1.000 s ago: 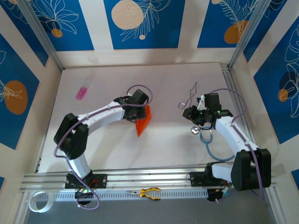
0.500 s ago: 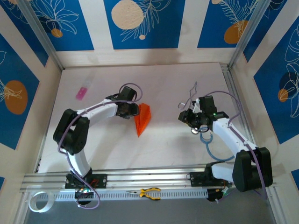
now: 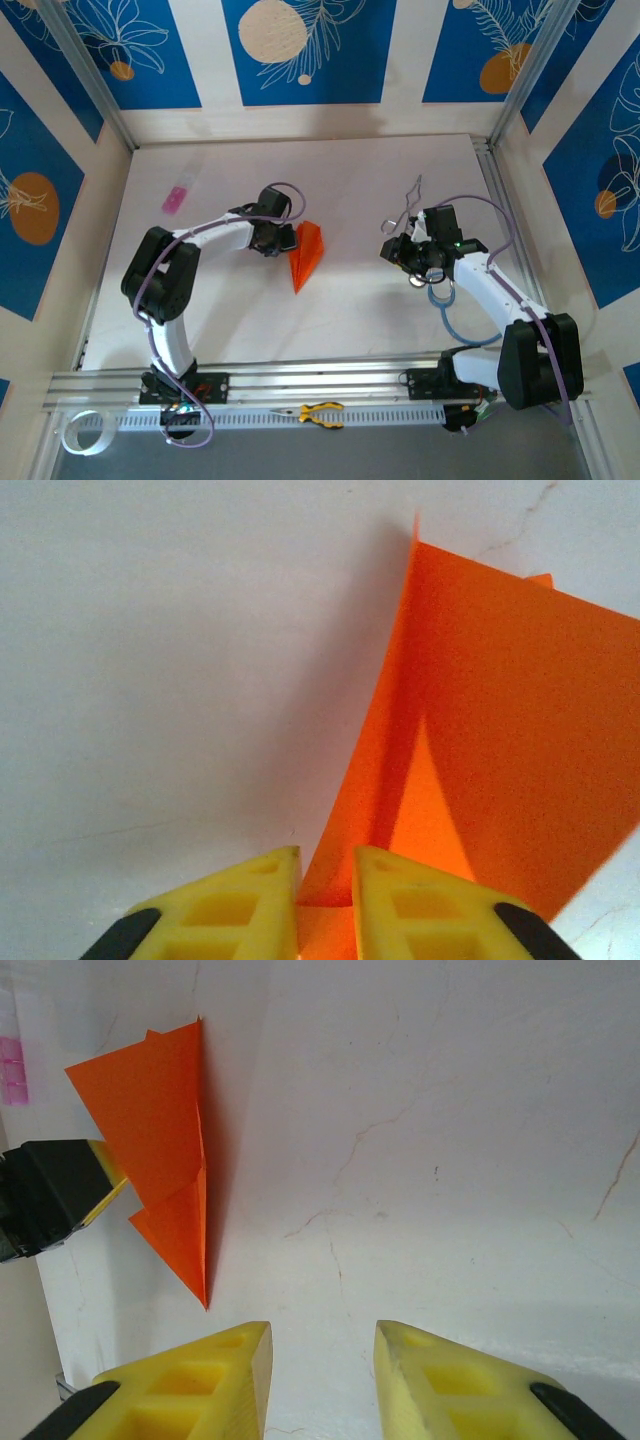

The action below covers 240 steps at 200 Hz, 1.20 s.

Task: Fold a paper plane with a square sheet of paper (pick it up from the middle)
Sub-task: Move the paper plane to the center of the table.

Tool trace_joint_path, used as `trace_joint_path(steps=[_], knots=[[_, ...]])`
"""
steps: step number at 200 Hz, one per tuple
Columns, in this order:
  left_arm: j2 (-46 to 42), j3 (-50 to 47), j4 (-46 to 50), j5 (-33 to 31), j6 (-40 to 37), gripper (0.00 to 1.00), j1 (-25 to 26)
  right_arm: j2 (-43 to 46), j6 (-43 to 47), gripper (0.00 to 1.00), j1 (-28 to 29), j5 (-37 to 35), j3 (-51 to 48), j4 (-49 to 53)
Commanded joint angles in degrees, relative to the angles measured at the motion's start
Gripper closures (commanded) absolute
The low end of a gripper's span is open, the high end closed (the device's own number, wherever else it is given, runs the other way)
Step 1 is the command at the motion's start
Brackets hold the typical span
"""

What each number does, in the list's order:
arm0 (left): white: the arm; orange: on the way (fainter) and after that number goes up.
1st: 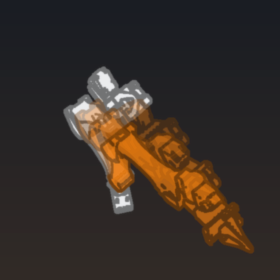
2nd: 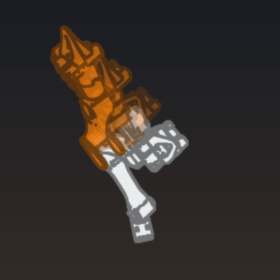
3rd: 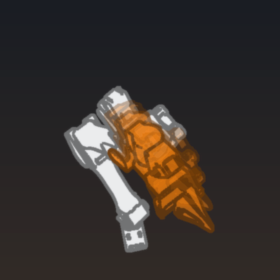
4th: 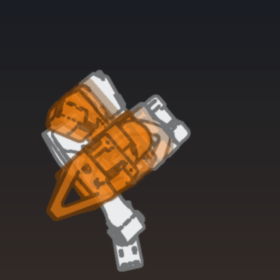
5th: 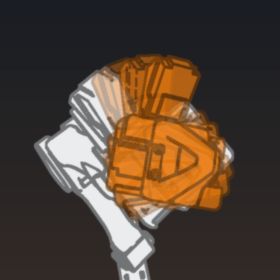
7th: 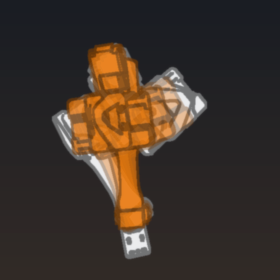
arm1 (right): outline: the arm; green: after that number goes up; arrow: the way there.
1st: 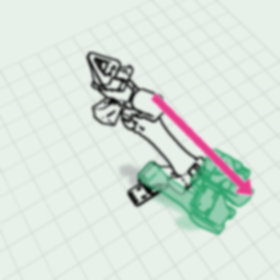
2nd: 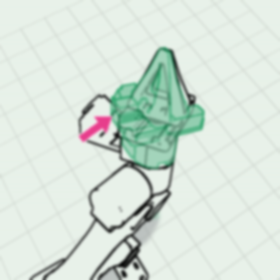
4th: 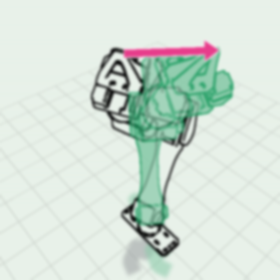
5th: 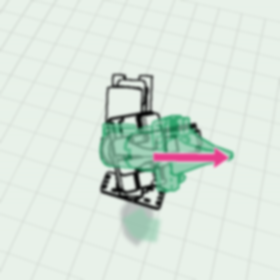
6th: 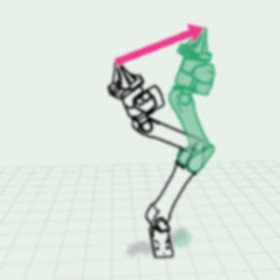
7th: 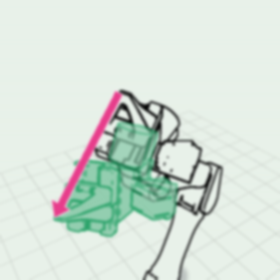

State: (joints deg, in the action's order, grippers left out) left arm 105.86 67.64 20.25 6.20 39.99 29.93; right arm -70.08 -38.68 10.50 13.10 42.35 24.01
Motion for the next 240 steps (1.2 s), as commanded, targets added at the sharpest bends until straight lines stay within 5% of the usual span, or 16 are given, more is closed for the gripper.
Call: trace_joint_path(steps=[1,111,240], knots=[[-0.13,-1.08,-0.08,0.33,0.11,0.85,-0.7,-0.36,-0.63,0.67,0.27,0.78,-0.51,0.07],[-3.14,-4.28,-1.79,0.11,3.12,0.88,-0.67,-1.17,-0.44,0.67,0.19,0.43,-0.69,-0.45],[-7.25,-6.33,-1.23,-0.53,4.99,0.73,-0.64,-1.55,0.58,0.66,0.22,0.11,-0.26,-0.35]])
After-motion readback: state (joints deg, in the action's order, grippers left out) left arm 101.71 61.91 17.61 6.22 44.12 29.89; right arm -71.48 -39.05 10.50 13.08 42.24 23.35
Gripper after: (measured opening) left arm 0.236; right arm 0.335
